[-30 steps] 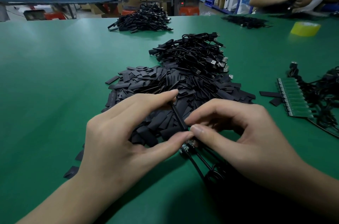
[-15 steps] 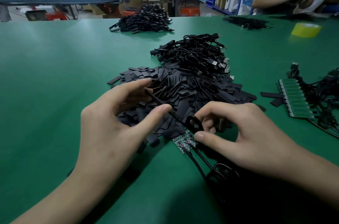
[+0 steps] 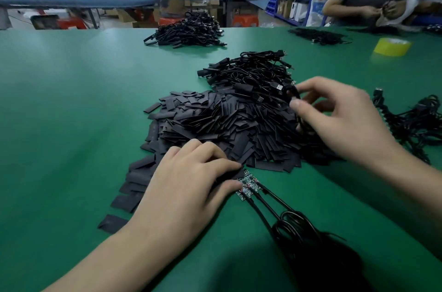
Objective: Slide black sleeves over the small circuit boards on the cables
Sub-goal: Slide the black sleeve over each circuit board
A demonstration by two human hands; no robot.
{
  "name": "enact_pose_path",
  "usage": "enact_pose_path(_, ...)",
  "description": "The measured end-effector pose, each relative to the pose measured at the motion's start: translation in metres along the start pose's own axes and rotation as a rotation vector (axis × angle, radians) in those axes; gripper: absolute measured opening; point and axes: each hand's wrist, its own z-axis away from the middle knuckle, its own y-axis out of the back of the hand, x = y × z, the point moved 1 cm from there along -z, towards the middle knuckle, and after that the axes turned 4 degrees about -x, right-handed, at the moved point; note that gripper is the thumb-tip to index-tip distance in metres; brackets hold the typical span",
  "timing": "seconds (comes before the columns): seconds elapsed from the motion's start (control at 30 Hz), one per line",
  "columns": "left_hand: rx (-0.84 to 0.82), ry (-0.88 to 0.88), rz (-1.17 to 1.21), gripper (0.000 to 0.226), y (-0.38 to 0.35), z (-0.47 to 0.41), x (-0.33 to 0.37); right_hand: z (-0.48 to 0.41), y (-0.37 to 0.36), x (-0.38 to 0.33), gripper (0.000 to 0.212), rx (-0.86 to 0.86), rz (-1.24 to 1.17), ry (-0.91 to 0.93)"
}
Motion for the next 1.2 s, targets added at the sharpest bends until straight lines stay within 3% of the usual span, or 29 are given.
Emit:
enact_pose_path(0.3,-0.013,0.056,0.135,0.019,0.001,-0.002,-0.005,-0.161,-0.007,-0.007,0.026,0.027,0.376,0.146)
enact_pose_path(0.47,0.002,0.073,0.144,0.016,0.0,0.0,-0.009,-0.213,-0.029,-0.012,0.039,-0.084,0.535,0.096)
enact_pose_path(0.6,0.021,0.086,0.131,0.016,0.0,0.0,-0.01,-0.175,-0.054,-0.027,0.03,-0.151,0.527,0.21)
enact_pose_path(0.8,0.083,0.09,0.134,0.009,0.001,0.001,-0.01,-0.049,-0.055,-0.048,0.014,-0.441,0.412,0.338)
enact_pose_path(1.03,0.076,0.104,0.148,0.008,0.003,0.001,-0.007,0.03,-0.036,-0.042,0.06,-0.599,0.489,0.214)
enact_pose_path(1.2,0.048,0.105,0.136,0.006,0.004,0.002,-0.005,0.038,-0.04,-0.038,0.049,-0.559,0.434,0.178)
